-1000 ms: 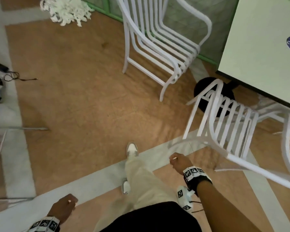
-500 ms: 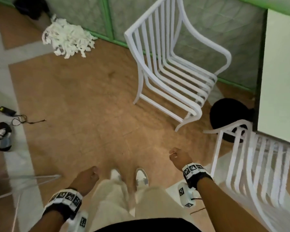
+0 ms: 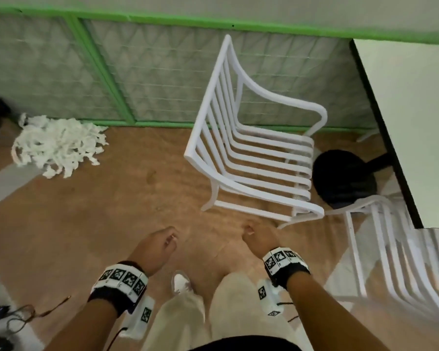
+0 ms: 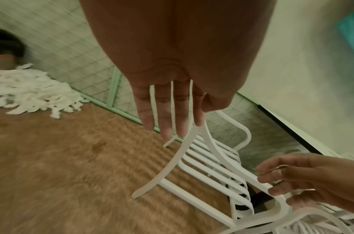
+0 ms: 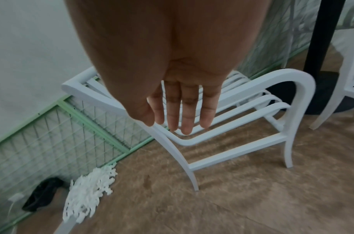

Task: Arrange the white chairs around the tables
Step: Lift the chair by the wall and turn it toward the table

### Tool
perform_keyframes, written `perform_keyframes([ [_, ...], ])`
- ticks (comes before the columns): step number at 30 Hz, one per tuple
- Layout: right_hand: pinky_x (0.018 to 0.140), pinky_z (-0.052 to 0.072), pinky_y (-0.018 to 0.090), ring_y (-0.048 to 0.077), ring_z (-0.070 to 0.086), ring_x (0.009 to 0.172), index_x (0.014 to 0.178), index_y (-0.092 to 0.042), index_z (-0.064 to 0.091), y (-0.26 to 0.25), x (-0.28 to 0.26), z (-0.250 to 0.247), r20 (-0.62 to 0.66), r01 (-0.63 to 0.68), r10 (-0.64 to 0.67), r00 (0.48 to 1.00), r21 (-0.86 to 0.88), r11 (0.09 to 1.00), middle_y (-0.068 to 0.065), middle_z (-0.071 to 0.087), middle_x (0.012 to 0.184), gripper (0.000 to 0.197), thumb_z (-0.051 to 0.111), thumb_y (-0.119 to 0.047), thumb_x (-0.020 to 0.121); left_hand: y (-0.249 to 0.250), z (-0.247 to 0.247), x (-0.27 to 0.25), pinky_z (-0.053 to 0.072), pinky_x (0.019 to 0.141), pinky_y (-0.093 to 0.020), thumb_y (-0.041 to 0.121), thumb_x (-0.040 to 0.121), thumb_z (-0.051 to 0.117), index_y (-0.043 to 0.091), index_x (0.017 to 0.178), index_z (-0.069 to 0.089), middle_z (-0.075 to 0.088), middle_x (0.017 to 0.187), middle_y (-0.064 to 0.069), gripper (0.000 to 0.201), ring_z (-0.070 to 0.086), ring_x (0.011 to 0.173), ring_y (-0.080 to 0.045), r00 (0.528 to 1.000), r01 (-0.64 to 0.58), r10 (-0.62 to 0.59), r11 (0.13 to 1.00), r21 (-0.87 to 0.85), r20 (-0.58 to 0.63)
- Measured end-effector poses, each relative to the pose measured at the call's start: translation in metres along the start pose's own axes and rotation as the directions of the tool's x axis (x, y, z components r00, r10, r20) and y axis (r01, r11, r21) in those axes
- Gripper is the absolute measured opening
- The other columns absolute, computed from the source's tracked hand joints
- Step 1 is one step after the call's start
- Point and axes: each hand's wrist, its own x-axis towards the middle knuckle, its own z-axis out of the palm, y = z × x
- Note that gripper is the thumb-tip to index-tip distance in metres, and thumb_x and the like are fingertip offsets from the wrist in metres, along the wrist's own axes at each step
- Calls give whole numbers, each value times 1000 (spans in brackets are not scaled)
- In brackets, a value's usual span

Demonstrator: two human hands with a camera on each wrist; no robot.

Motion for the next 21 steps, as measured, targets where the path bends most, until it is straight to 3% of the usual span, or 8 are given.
perform_keyframes([
  [4, 88, 45, 28, 20, 60, 102, 115, -20, 59, -30, 32, -7, -19, -36, 40, 999, 152, 988, 3, 66, 116, 31, 53, -20, 85, 14, -54, 55, 51, 80, -35, 27, 87, 48, 42, 87, 52, 63, 96, 11, 16, 59, 84, -9, 995, -99, 100, 994, 49, 0],
  [7, 90, 44, 27, 23, 60, 108, 119, -17, 56, -32, 50, -17, -6, -47, 48, 999, 155, 987, 6, 65, 120, 33, 51, -20, 87, 46, -90, 95, 46, 81, -32, 24, 87, 48, 49, 86, 48, 59, 97, 6, 25, 57, 87, -14, 978, -198, 204, 973, 121, -38],
  [9, 94, 44, 28, 24, 58, 111, 122, -15, 55, -24, 61, -24, -7, -71, 73, 997, 162, 984, 7, 61, 126, 35, 50, -18, 88, 73, -119, 119, 38, 74, -23, 15, 88, 52, 38, 93, 55, 60, 92, 1, 24, 56, 81, -16, 934, -310, 340, 923, 229, -106],
  [11, 98, 43, 31, 26, 56, 114, 125, -12, 54, -14, 70, -32, -7, -118, 121, 993, 181, 976, 9, 59, 129, 36, 49, -17, 90, 89, -151, 149, 36, 75, -21, 20, 90, 49, 13, 99, 60, 63, 92, -9, 16, 56, 80, -21, 874, -364, 462, 826, 430, -148],
  [14, 94, 44, 33, 28, 57, 112, 122, -9, 53, 8, 74, -39, 19, -189, 189, 982, 207, 960, 10, 61, 126, 32, 48, -18, 91, 100, -189, 197, 47, 93, -48, 36, 86, 27, 3, 116, 53, 56, 118, -23, 52, 55, 105, -38, 899, -308, 434, 727, 613, -63],
  [17, 90, 50, 32, 27, 61, 105, 119, -15, 55, 30, 73, -42, 39, -301, 300, 953, 243, 922, 10, 65, 119, 31, 49, -21, 89, 119, -204, 236, 45, 96, -54, 16, 82, 44, 14, 131, 41, 48, 134, -19, 50, 47, 118, -37, 829, -448, 543, 501, 740, 134],
  [19, 84, 53, 32, 25, 64, 96, 112, -18, 57, 42, 71, -39, 40, -361, 365, 930, 290, 886, 9, 69, 109, 28, 50, -22, 86, 123, -207, 263, 39, 101, -53, -1, 78, 40, 25, 136, 35, 45, 139, -14, 64, 40, 126, -35, 758, -555, 578, 330, 764, 302],
  [21, 85, 51, 30, 25, 64, 98, 118, -17, 56, 49, 68, -38, 41, -408, 417, 908, 319, 856, 8, 69, 110, 33, 50, -22, 86, 119, -209, 292, 17, 114, -44, 5, 76, 28, 29, 138, 31, 43, 143, -8, 67, 20, 141, -29, 677, -614, 596, 133, 778, 432],
])
